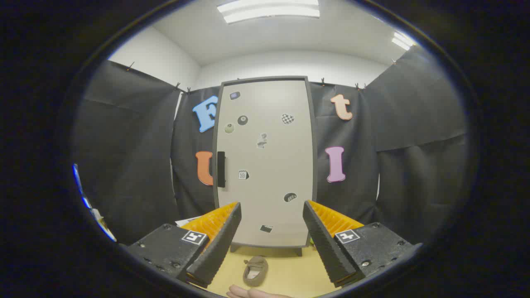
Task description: Open the shoe cabinet door, grab the shoes and put them into the shoe cabinet, then close the shoe cabinet door.
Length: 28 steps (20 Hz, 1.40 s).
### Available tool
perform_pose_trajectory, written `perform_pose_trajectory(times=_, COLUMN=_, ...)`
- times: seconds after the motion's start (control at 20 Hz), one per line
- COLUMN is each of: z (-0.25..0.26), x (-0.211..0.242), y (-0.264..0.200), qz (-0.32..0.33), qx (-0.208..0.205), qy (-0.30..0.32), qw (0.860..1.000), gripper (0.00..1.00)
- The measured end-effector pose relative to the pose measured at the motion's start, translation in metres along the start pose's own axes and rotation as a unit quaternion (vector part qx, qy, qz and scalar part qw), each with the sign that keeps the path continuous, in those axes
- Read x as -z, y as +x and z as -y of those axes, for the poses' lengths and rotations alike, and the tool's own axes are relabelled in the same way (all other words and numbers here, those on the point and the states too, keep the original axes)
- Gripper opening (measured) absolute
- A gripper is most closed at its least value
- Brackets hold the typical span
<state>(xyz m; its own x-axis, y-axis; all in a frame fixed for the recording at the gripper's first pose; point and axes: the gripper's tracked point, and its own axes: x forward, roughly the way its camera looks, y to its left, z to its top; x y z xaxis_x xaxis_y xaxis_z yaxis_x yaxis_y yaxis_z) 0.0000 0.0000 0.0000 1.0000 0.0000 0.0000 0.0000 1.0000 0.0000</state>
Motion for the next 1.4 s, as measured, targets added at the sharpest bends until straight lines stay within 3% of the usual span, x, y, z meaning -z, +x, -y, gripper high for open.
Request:
perform_pose_trajectory(times=0.9, z=-0.001, x=0.009, y=0.009, qz=0.003, qx=0.003, qy=-0.003, qw=1.0, gripper=0.98)
perform_pose_trajectory(times=1.05, z=-0.012, x=0.008, y=0.035, qz=-0.01, qx=-0.001, qy=-0.006, qw=1.0, gripper=0.98)
perform_pose_trajectory(times=1.4, z=-0.078, x=-0.05, y=0.118, qz=0.016, qx=-0.04, qy=-0.033, qw=0.999, gripper=0.98)
